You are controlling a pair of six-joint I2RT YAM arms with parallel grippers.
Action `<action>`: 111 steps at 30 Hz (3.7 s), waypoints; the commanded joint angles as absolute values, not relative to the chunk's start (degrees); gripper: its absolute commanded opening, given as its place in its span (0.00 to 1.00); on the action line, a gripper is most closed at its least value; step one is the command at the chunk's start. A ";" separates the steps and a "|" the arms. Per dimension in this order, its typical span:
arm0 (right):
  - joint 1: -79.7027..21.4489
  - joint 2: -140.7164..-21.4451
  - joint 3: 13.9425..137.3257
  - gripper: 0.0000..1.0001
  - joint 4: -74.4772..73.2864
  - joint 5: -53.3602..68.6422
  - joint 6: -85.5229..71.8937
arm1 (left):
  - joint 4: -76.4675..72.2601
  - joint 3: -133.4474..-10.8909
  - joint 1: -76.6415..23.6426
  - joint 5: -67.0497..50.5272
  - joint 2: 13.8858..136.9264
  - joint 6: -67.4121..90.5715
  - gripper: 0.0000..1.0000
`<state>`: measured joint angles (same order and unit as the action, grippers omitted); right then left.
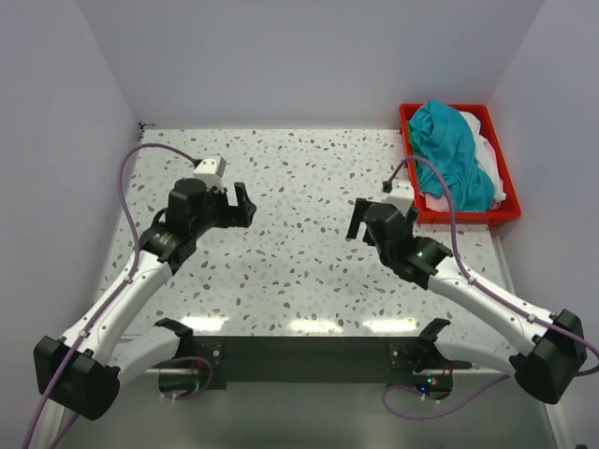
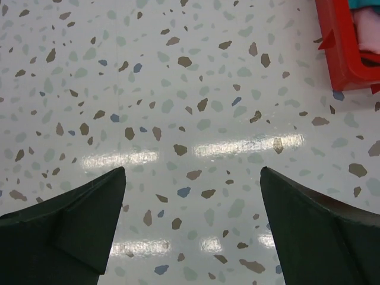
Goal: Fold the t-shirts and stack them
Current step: Grab the tshirt from the pile, then move the tshirt to the center of the board
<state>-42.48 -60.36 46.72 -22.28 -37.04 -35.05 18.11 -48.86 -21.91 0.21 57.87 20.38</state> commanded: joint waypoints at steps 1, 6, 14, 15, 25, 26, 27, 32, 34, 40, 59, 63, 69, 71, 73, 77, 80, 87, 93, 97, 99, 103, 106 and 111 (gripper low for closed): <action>-42.45 -60.29 49.82 0.99 -23.20 -40.08 -35.16 | 17.32 -51.42 -22.06 -1.32 56.60 20.13 1.00; -42.02 -69.66 59.65 0.99 -25.04 -41.04 -26.48 | 17.23 -51.33 -22.06 -1.32 55.90 20.30 1.00; -14.44 -91.12 87.51 0.98 -27.77 -27.78 -24.69 | 17.23 -51.50 -22.06 -0.97 55.90 20.39 1.00; -12.06 -93.14 89.98 0.97 -28.64 -26.73 -26.35 | 17.31 -51.59 -22.06 -1.05 55.99 20.30 1.00; -2.02 -112.23 105.55 0.80 -26.99 -32.68 -31.20 | 17.49 -51.86 -22.06 -1.14 56.78 20.48 1.00; -1.93 -113.89 105.38 0.79 -26.29 -35.13 -31.29 | 17.49 -51.86 -22.06 -1.14 56.78 20.48 1.00; -1.85 -114.43 105.12 0.79 -23.93 -35.94 -31.20 | 17.58 -51.77 -22.06 -1.14 56.69 20.48 1.00; -1.76 -118.82 104.94 0.77 -18.29 -38.76 -29.71 | 17.49 -51.86 -21.89 -1.41 56.43 20.30 1.00; -1.76 -121.54 106.42 0.77 -17.23 -39.46 -29.18 | 17.49 -51.94 -21.97 -1.67 56.78 20.22 1.00; -1.58 -126.99 110.03 0.76 -15.03 -42.27 -26.20 | 17.67 -51.77 -21.88 -1.49 56.87 20.21 1.00; -0.18 -129.82 115.05 0.00 -14.59 -45.18 -20.74 | 17.40 -51.86 -20.92 -2.20 59.41 20.39 1.00; -0.18 -126.66 115.14 0.00 -15.11 -44.65 -19.78 | 17.40 -51.94 -21.01 -1.67 59.68 20.39 1.00; -0.52 -116.03 111.80 0.00 -15.73 -41.84 -21.18 | 17.40 -51.86 -20.92 -1.50 60.12 20.39 1.00; -1.05 -111.04 110.22 0.00 -15.56 -40.96 -20.83 | 17.40 -51.86 -20.92 -1.41 60.12 20.39 1.00; -2.72 -107.51 108.81 0.00 -15.56 -40.17 -19.96 | 17.40 -51.86 -20.83 -1.14 60.29 20.39 1.00; -9.39 -99.07 106.96 0.00 -13.72 -40.08 -14.87 | 17.40 -51.77 -20.83 -0.70 60.21 20.39 1.00; -14.93 -93.27 106.88 0.00 -14.24 -37.72 -13.18 | 17.58 -51.86 -20.83 -0.09 60.12 20.39 1.00; -29.07 -83.50 106.70 0.00 -16.08 -28.23 -14.06 | 17.49 -51.59 -20.65 3.16 58.80 21.18 1.00; -32.08 -79.89 105.82 0.00 -18.00 -21.36 -16.26 | 16.79 -50.89 -20.57 4.75 57.83 23.73 1.00; -30.16 -80.60 100.57 0.00 -20.83 -21.19 -16.69 | 16.18 -50.45 -20.65 4.48 57.57 26.97 0.98; -25.35 -80.86 94.70 0.00 -20.04 -15.60 -19.84 | 15.47 -49.92 -20.65 3.70 57.65 28.29 0.98; -16.54 -85.42 87.73 0.17 -21.79 -10.46 -24.69 | 12.75 -47.56 -21.61 1.50 58.97 32.24 0.94; -14.33 -88.76 84.64 0.61 -24.60 -11.33 -26.19 | 10.99 -46.24 -23.98 1.41 61.17 33.92 0.91; -19.92 -84.47 72.99 0.71 -22.94 -13.61 -28.74 | 8.71 -44.65 -28.21 3.77 65.30 35.51 0.85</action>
<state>-14.26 -90.37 77.34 -23.99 -13.10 -25.89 13.54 -45.71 -26.15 2.72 63.75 32.88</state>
